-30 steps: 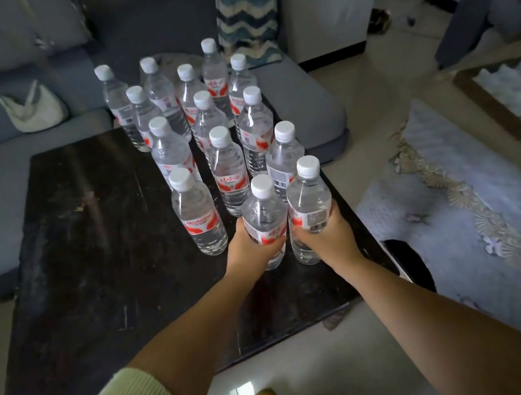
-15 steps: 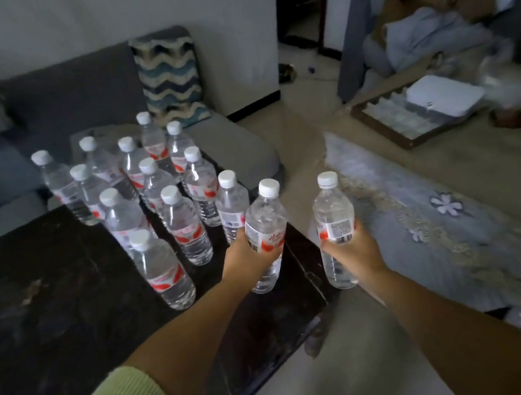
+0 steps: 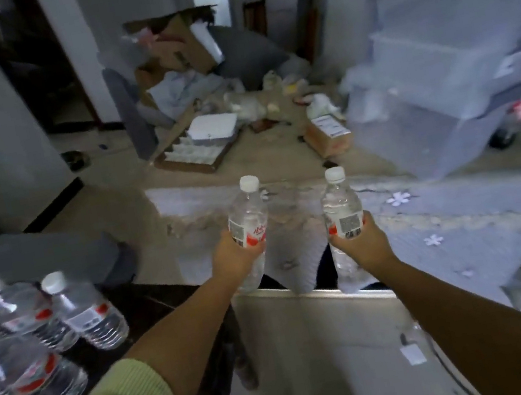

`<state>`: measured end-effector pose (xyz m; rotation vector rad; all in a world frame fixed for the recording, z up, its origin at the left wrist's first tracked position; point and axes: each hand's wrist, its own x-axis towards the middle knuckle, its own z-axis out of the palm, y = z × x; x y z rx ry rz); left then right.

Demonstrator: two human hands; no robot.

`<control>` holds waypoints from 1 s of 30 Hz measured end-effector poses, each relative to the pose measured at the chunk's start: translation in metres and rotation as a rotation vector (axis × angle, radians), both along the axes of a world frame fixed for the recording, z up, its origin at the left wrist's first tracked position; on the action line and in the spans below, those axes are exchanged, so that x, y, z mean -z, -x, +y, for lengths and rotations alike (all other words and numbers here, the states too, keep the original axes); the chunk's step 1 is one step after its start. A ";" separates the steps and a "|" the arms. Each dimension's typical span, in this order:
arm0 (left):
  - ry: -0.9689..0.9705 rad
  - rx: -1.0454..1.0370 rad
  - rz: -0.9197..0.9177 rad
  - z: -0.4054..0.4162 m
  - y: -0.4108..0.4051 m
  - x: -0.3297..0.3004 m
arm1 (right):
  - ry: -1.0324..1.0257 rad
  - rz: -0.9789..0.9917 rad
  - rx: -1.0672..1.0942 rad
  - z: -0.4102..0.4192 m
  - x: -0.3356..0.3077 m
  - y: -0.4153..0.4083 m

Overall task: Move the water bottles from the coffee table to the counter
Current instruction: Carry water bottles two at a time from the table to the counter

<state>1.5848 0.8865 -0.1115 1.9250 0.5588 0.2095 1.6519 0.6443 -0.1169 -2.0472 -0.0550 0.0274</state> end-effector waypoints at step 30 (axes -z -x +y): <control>-0.082 1.360 -0.028 -0.667 0.058 -0.028 | 0.044 -0.027 1.411 -0.547 -0.036 0.363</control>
